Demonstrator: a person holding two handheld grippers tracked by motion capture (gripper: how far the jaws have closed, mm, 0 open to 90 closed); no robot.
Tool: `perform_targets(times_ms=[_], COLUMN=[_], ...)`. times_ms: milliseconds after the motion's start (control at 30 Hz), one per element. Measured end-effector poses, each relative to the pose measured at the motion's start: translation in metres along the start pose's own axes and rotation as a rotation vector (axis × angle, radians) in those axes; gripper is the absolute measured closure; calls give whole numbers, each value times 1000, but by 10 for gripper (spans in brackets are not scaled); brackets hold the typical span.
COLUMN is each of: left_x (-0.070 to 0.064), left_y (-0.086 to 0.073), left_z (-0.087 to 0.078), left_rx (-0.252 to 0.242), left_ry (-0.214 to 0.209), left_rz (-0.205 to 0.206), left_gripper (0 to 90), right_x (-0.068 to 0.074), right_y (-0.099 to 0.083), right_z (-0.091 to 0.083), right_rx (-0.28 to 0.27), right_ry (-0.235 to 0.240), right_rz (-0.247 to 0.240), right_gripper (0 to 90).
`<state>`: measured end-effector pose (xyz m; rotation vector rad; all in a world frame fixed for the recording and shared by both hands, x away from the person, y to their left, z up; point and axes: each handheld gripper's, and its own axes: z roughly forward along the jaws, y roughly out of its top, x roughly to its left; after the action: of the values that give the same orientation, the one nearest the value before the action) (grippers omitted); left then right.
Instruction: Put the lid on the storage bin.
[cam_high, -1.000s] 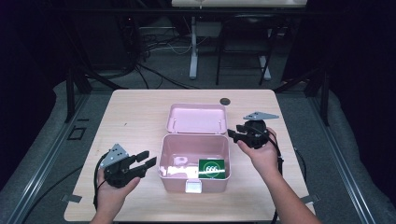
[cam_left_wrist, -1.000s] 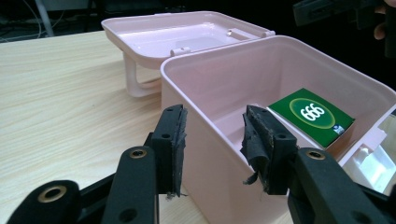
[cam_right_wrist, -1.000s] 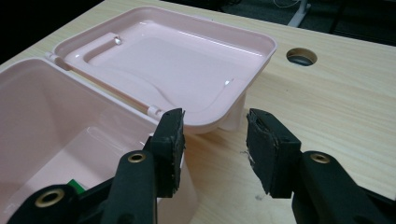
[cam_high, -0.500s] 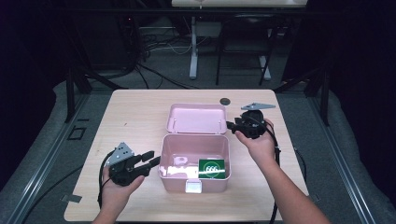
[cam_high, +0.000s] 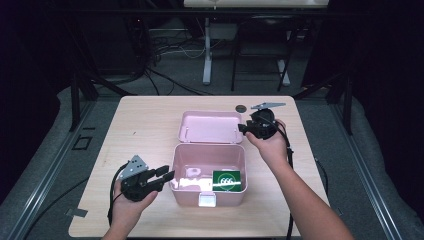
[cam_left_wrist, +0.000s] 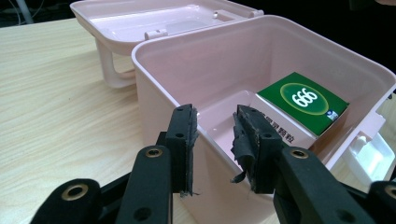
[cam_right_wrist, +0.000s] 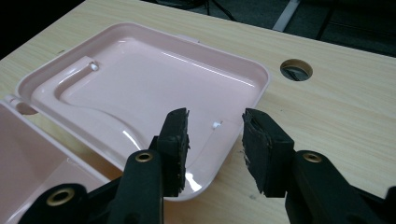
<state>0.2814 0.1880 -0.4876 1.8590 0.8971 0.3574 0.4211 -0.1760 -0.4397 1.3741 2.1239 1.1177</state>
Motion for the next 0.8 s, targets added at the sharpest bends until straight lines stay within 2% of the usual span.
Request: perform_targets(times_ms=[167,433,467,533,633,800], left_x=[0,-1,-1,-1,-1,-1], left_y=[-1,-3,-3,-3,-4,-4], left_z=[2,4,4,4,4,4], left_rx=[13,19,18,19,13,12], left_ry=[1,-4,-4,-4,-3,-3], left_rz=[8,8,8,9,11,17], left_gripper=[692,707,708,709,710,711], right_x=[-1,-5,-6,-6,-8,-9], right_y=[6,14,16,16,17,17], right_z=[9,25,30,31,40,47], right_rx=[11,54,73,77,89,108], right_ry=[-24,-43,-54,-56,-54,-60], right_rz=[7,28,36,40,74,75], right_gripper=[613,615,616,617,618,623])
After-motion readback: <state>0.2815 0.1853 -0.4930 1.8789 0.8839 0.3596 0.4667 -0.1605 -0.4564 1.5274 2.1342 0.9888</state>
